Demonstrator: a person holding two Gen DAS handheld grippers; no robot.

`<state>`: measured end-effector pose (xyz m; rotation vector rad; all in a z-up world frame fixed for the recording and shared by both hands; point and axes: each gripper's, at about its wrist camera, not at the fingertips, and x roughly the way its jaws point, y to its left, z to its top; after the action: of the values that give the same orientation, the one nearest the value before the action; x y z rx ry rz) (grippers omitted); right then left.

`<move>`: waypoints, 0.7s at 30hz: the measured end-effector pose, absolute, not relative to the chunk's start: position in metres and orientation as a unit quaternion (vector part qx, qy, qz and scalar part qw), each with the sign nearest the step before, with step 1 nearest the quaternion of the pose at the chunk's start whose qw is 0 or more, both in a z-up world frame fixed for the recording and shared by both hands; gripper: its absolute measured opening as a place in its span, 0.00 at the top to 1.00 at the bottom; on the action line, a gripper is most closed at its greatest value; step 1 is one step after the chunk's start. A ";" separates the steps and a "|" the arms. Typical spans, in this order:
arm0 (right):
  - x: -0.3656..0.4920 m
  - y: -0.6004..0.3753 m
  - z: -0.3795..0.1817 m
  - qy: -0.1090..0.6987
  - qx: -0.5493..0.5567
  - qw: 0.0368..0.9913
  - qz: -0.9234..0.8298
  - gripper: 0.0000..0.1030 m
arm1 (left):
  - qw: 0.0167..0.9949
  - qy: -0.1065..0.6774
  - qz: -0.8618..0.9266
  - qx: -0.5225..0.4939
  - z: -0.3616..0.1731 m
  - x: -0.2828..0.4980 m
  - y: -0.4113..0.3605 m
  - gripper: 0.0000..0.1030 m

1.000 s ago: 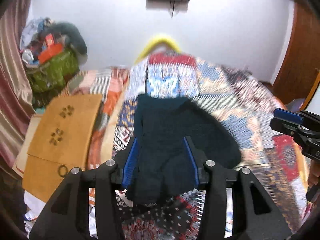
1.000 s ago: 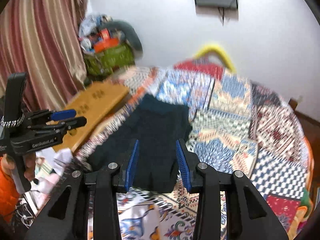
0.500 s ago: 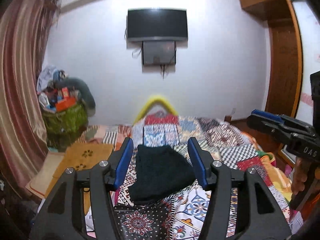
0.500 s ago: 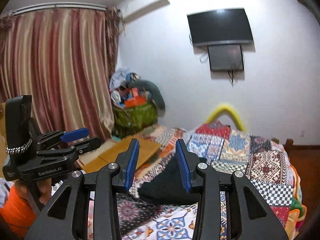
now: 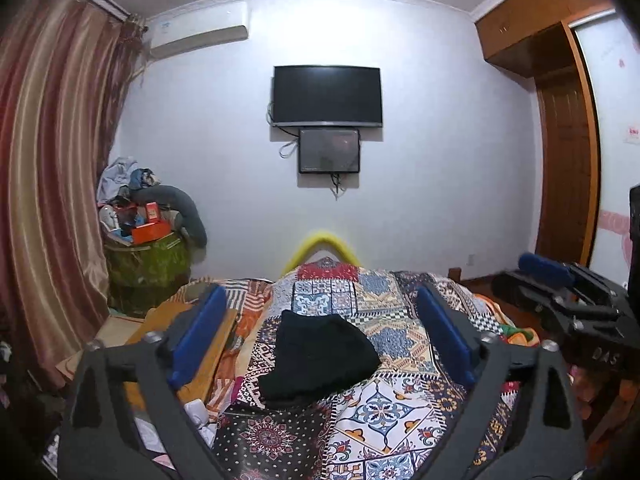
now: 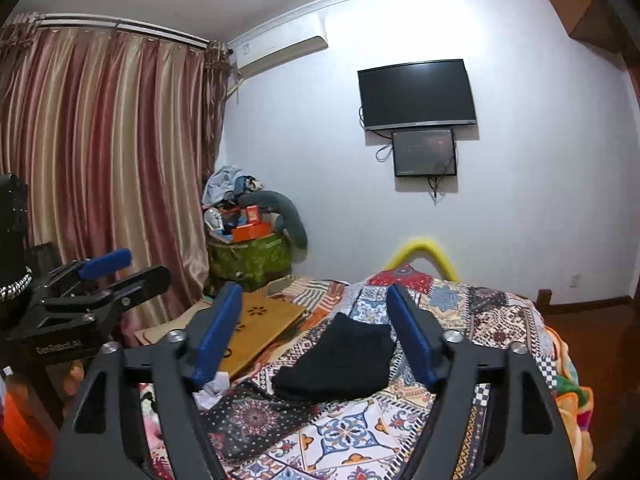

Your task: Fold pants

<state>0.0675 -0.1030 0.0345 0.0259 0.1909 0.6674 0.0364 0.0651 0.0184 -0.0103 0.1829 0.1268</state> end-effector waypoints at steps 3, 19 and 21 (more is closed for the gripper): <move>0.069 -0.103 0.033 0.101 0.005 0.943 0.317 0.16 | 0.994 0.094 0.062 -0.015 0.015 0.037 0.068 0.00; 0.061 -0.106 0.028 0.101 0.000 0.948 0.303 0.02 | 0.991 0.112 0.064 -0.045 0.002 0.041 0.074 0.00; 0.061 -0.107 0.028 0.103 0.002 0.947 0.304 0.02 | 0.990 0.115 0.067 -0.047 0.001 0.042 0.076 0.00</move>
<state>0.0613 -0.1065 0.0282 0.0034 0.2088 0.6190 0.0422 0.0755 0.0009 -0.0948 0.2309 0.1338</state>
